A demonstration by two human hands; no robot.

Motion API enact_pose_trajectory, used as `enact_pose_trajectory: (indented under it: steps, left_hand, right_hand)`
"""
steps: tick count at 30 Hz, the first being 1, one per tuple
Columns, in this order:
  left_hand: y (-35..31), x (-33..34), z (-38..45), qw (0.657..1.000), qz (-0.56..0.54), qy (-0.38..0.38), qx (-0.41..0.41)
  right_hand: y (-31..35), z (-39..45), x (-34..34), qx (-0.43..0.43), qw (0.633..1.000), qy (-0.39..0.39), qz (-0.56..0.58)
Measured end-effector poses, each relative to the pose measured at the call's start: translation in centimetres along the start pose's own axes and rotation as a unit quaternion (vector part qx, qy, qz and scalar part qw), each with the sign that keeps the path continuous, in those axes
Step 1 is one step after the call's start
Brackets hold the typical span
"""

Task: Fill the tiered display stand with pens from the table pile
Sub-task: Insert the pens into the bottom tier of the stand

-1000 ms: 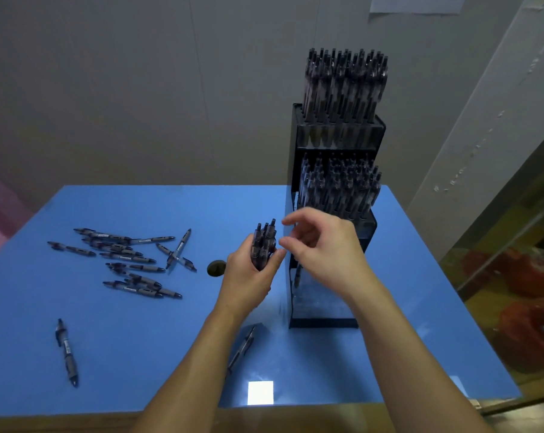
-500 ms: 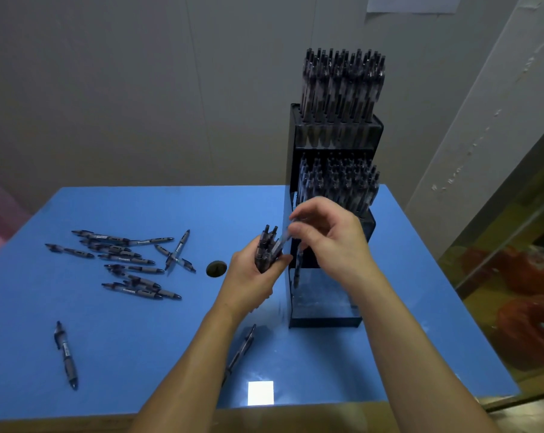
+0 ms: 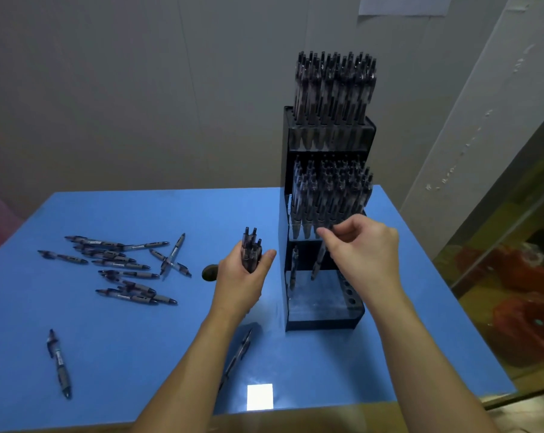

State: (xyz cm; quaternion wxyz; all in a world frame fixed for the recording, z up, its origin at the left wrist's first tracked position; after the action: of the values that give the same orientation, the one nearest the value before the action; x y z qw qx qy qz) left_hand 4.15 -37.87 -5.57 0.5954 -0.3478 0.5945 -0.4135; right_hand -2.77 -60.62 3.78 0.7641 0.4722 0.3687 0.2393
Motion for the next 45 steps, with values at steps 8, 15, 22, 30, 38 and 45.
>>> enact_pose_trajectory:
  steps: [8, 15, 22, 30, 38, 45]
  left_hand:
    - [-0.7, 0.2, -0.4, 1.0, 0.019, -0.004, 0.0]
    - [-0.4, -0.3, -0.5, 0.999, 0.03, -0.012, -0.007]
    - [-0.4, -0.4, -0.7, 1.0, 0.011, -0.008, -0.005]
    - [-0.7, 0.1, -0.3, 0.999, 0.014, 0.016, 0.028]
    - [-1.9, 1.8, -0.7, 0.993, -0.01, 0.104, 0.058]
    - [-1.3, 1.8, -0.7, 0.991, 0.028, 0.119, 0.058]
  right_hand:
    - [-1.7, -0.4, 2.7, 0.014, 1.0, 0.007, -0.013]
    - [-3.6, -1.3, 5.0, 0.041, 0.987, 0.071, -0.136]
    - [-4.0, -2.4, 6.4, 0.06, 0.954, 0.145, -0.254]
    - [-0.1, -2.3, 6.2, 0.026, 0.977, 0.206, -0.047]
    - [2.1, -2.5, 7.9, -0.044, 0.96, 0.27, 0.057]
    - [2.1, -1.8, 6.9, 0.021, 0.96, 0.226, 0.162]
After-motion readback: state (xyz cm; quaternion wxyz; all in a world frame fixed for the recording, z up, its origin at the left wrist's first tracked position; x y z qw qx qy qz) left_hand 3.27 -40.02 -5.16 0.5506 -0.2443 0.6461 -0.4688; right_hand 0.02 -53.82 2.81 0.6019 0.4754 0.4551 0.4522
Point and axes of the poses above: each hand's wrist, its own z-axis towards the middle knuckle, its own x-axis out of the palm, y = z × x, the point moved 9 cm from there along z, towards the middle knuckle, and after that the axes turned 12 degrees about z, right-handed, at the moved point
